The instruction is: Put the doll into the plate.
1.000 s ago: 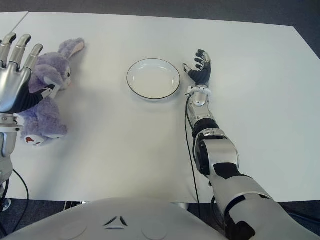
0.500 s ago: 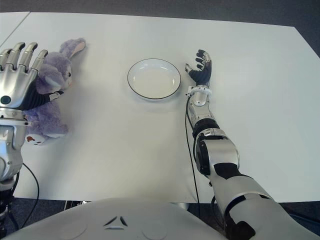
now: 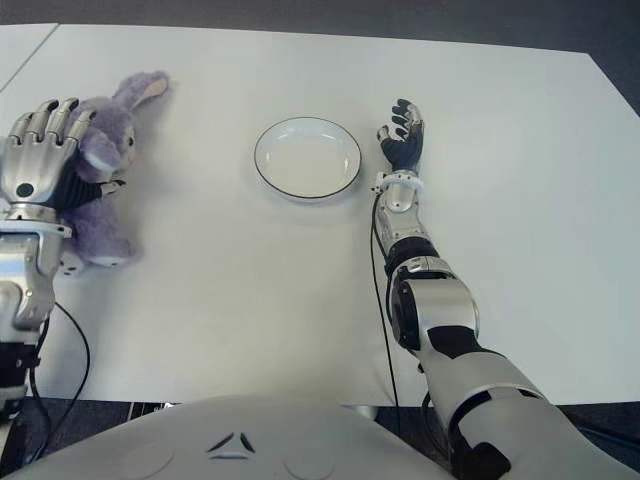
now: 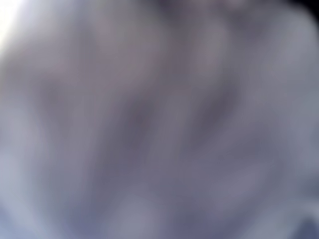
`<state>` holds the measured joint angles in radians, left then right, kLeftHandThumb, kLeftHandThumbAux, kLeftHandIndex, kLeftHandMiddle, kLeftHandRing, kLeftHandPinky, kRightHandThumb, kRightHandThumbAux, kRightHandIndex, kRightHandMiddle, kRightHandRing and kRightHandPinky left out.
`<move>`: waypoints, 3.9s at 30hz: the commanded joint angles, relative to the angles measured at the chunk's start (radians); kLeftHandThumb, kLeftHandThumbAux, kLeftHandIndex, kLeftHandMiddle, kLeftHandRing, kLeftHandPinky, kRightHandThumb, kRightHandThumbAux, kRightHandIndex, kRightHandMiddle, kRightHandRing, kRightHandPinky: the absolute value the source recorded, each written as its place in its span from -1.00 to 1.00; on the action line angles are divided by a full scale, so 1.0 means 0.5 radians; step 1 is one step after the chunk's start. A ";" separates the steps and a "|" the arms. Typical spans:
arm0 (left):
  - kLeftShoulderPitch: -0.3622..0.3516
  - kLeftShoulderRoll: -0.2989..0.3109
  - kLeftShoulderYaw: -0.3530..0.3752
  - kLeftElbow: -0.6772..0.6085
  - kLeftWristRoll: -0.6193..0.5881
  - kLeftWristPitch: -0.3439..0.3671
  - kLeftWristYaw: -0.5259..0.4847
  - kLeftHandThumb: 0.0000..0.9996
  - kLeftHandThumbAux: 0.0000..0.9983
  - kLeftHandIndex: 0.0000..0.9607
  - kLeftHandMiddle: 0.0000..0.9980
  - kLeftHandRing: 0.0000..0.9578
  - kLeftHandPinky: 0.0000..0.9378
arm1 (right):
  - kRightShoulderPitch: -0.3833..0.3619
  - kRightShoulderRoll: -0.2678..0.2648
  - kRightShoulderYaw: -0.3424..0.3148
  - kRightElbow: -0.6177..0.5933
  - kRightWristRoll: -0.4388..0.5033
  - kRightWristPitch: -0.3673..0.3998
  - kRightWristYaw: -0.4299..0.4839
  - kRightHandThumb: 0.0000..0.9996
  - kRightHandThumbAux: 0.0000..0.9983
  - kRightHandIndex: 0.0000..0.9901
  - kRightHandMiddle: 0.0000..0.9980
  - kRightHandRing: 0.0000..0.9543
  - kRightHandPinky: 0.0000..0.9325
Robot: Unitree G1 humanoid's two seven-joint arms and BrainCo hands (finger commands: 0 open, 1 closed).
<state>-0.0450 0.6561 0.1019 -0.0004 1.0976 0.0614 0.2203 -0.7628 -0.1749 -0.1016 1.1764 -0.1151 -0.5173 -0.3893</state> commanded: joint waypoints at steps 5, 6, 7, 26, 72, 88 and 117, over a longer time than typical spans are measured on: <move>-0.265 -0.021 -0.141 0.762 -0.144 -0.070 0.279 -0.95 0.42 -0.78 -1.00 -1.00 -1.00 | 0.621 0.106 -0.024 0.352 -0.017 0.112 0.029 0.43 0.87 -0.64 -0.49 -0.53 -0.60; -0.278 -0.022 -0.147 0.785 -0.147 -0.068 0.293 -0.95 0.43 -0.78 -1.00 -1.00 -1.00 | 0.621 0.105 -0.024 0.352 -0.017 0.112 0.030 0.44 0.87 -0.64 -0.49 -0.53 -0.60; -0.293 -0.022 -0.153 0.810 -0.147 -0.064 0.307 -0.94 0.44 -0.78 -1.00 -1.00 -1.00 | 0.621 0.105 -0.025 0.352 -0.018 0.110 0.030 0.46 0.86 -0.64 -0.49 -0.53 -0.61; -0.519 -0.048 -0.296 1.185 -0.179 -0.001 0.521 -0.81 0.47 -0.79 -1.00 -1.00 -1.00 | 0.615 0.101 -0.033 0.352 -0.019 0.109 0.026 0.68 0.83 -0.60 -0.48 -0.44 -0.62; -0.905 -0.238 -0.595 1.828 -0.348 0.022 0.970 0.46 0.40 -0.08 0.74 0.81 0.85 | 0.634 0.116 -0.036 0.347 -0.025 0.061 0.051 0.78 0.78 -0.58 -0.50 -0.38 -0.67; -0.700 -0.182 -0.645 1.152 -0.277 0.093 0.911 0.46 0.40 -0.08 0.75 0.81 0.81 | 0.635 0.119 -0.027 0.346 -0.036 0.044 0.048 0.77 0.80 -0.55 -0.49 -0.38 -0.62; -0.856 -0.101 -0.842 -0.073 0.079 -0.073 0.440 0.45 0.40 -0.08 0.72 0.79 0.85 | 0.624 0.099 0.007 0.353 -0.070 0.077 0.058 0.64 0.81 -0.50 -0.42 -0.33 -0.51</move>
<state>-0.4118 0.5777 -0.2698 0.0245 1.0729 0.0795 0.5038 -0.7628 -0.1836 -0.1165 1.1765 -0.1154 -0.5221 -0.3714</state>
